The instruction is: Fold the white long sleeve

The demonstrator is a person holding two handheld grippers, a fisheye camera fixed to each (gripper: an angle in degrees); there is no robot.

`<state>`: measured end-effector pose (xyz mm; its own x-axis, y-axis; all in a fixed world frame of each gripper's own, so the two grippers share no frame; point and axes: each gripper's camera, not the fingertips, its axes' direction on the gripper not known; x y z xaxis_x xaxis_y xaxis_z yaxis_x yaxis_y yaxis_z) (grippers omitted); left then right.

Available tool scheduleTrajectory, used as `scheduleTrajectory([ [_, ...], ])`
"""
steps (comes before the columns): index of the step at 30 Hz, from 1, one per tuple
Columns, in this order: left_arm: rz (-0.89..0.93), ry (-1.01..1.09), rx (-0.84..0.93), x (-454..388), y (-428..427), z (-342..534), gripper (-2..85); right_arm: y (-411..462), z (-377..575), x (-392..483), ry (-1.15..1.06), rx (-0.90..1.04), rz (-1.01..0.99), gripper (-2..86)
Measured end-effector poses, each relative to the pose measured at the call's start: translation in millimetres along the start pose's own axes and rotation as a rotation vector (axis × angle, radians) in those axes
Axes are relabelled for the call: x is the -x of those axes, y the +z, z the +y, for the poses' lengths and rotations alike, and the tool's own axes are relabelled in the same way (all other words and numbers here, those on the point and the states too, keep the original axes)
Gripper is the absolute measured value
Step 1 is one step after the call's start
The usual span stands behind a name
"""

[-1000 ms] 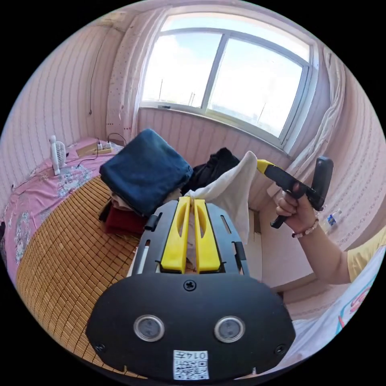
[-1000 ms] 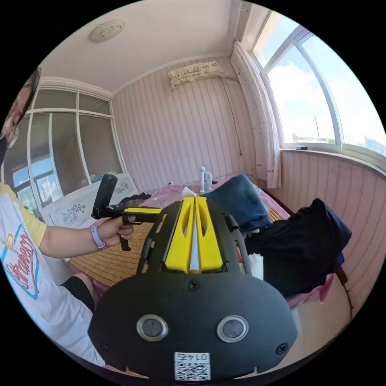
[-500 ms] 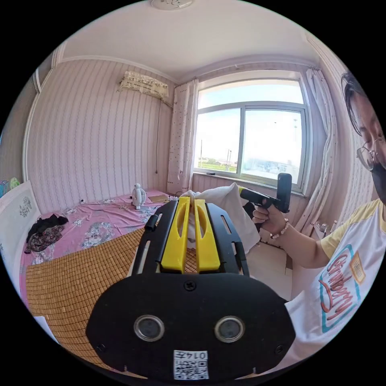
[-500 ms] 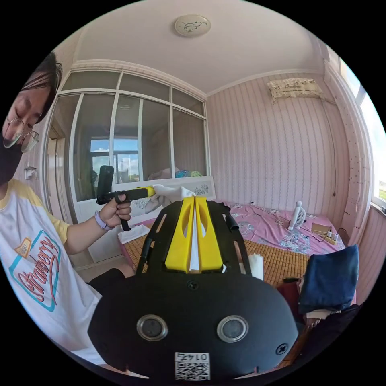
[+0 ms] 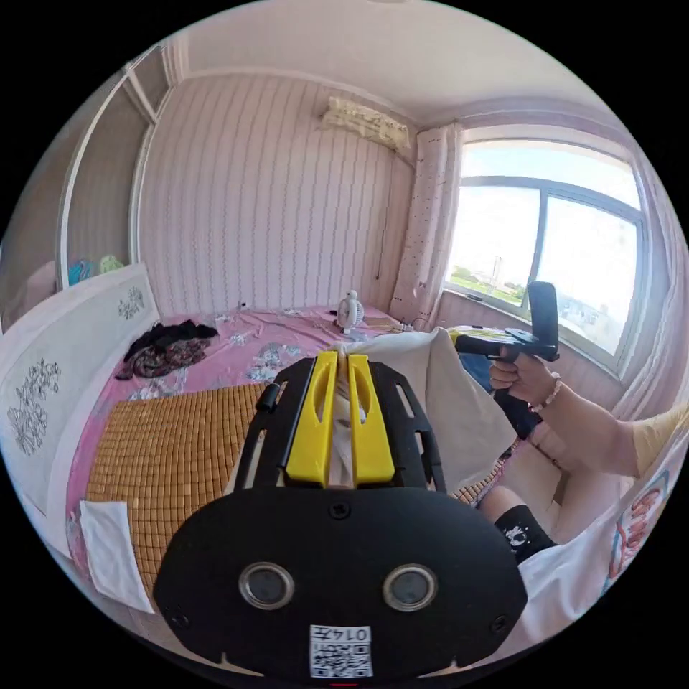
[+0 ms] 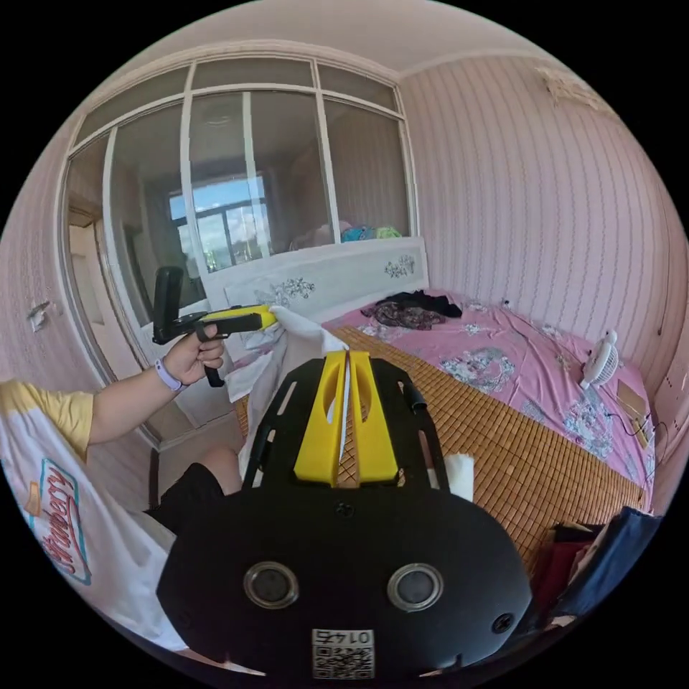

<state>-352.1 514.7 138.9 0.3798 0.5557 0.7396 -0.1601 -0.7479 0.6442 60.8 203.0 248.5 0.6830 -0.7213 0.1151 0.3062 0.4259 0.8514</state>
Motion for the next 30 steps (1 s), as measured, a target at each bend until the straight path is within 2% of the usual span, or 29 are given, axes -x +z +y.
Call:
scheduleTrajectory([
  [2, -0.037, -0.123, 0.058, 50.7, 30.2, 12.6, 5.2, 72.3, 1.1, -34.2, 0.116, 0.109, 0.090, 2.2],
  [5, -0.125, -0.307, 0.177, 119.7, 62.0, 60.4, 7.6, 136.9, 38.6, -61.5, 0.238, 0.224, 0.221, 7.1],
  [9, -0.150, -0.406, 0.305, 177.9, 64.0, 144.4, 7.9, 185.9, 116.1, -56.0, 0.256, 0.358, 0.176, 10.6],
  [13, -0.174, -0.508, 0.471, 217.3, 72.2, 210.8, 8.8, 234.9, 209.2, -38.5, 0.328, 0.574, 0.135, 13.4],
  [16, -0.181, -0.569, 0.563, 234.4, 85.1, 240.1, 9.4, 256.8, 242.0, -30.3, 0.338, 0.670, 0.152, 11.6],
  [20, -0.132, -0.613, 0.629, 243.1, 113.7, 242.7, 9.5, 271.4, 251.6, -50.0, 0.410, 0.747, 0.185, 2.0],
  [24, -0.155, -0.597, 0.754, 236.4, 145.4, 233.2, 5.8, 248.5, 237.0, -74.5, 0.526, 0.635, 0.000, 0.8],
  [28, -0.171, -0.576, 0.772, 229.2, 144.6, 219.0, 0.5, 152.1, 224.5, -118.6, 0.775, 0.183, -0.228, 0.3],
  [30, -0.102, -0.544, 0.712, 217.7, 130.6, 200.1, -0.6, 109.1, 223.2, -127.9, 0.813, 0.047, -0.248, 0.2],
])
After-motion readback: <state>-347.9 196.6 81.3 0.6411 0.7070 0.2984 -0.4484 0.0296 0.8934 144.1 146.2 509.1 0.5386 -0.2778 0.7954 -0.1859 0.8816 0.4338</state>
